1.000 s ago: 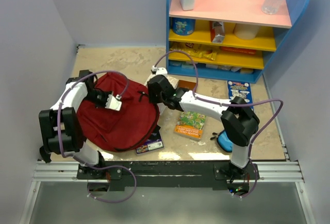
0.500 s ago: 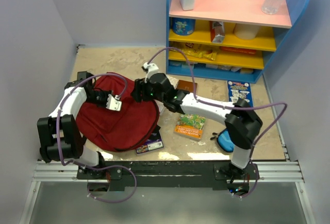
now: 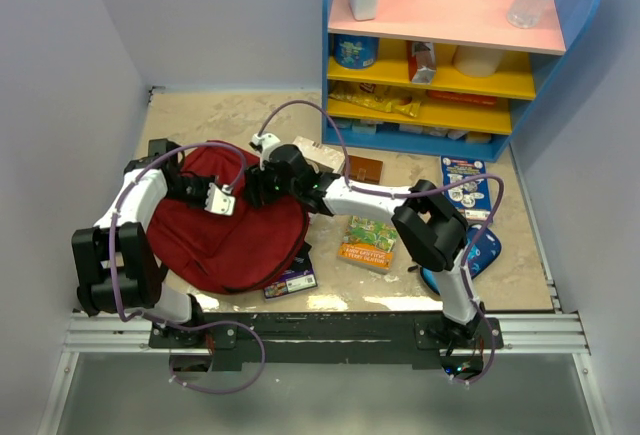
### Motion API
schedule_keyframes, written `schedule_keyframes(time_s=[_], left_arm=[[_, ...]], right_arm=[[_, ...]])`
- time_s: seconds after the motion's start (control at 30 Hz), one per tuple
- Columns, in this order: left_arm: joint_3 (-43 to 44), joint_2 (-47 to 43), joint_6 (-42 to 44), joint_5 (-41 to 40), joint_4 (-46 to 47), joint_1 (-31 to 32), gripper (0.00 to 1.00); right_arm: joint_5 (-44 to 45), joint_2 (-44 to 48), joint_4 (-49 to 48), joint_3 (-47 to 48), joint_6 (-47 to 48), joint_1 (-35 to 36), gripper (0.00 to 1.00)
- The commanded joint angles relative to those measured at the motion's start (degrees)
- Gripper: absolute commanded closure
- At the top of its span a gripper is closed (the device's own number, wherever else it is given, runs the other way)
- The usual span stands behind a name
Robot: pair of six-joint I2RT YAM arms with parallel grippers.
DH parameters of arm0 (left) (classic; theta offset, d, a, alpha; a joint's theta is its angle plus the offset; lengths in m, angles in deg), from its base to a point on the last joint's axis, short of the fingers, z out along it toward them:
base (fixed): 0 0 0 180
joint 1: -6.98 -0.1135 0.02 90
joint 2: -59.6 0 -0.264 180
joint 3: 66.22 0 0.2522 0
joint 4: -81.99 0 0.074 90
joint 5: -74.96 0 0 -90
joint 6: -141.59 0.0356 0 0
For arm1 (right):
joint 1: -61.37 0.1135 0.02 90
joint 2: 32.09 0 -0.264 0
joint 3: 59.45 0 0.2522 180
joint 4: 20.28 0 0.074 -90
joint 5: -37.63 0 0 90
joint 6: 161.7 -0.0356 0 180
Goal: Pack the student bag
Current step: Unzip the student bag at the center of the board.
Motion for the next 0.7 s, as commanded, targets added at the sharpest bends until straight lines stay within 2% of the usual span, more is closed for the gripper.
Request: schedule_keyframes(time_s=[0.0, 0.23, 0.67], left_arm=[[0.0, -0.9, 1.5, 2.3, -1.4, -0.5, 1.0], [0.2, -0.6, 1.3, 2.3, -1.5, -0.8, 1.0], [0.4, -0.4, 1.3, 2.5, -1.5, -0.9, 1.0]], right_arm=[[3.7, 1.8, -0.6, 4.3, 4.7, -0.2, 0.43], [5.2, 0.4, 2.5, 7.4, 8.8, -0.2, 0.45], [3.0, -3.8, 4.1, 8.9, 8.8, -0.2, 0.52]])
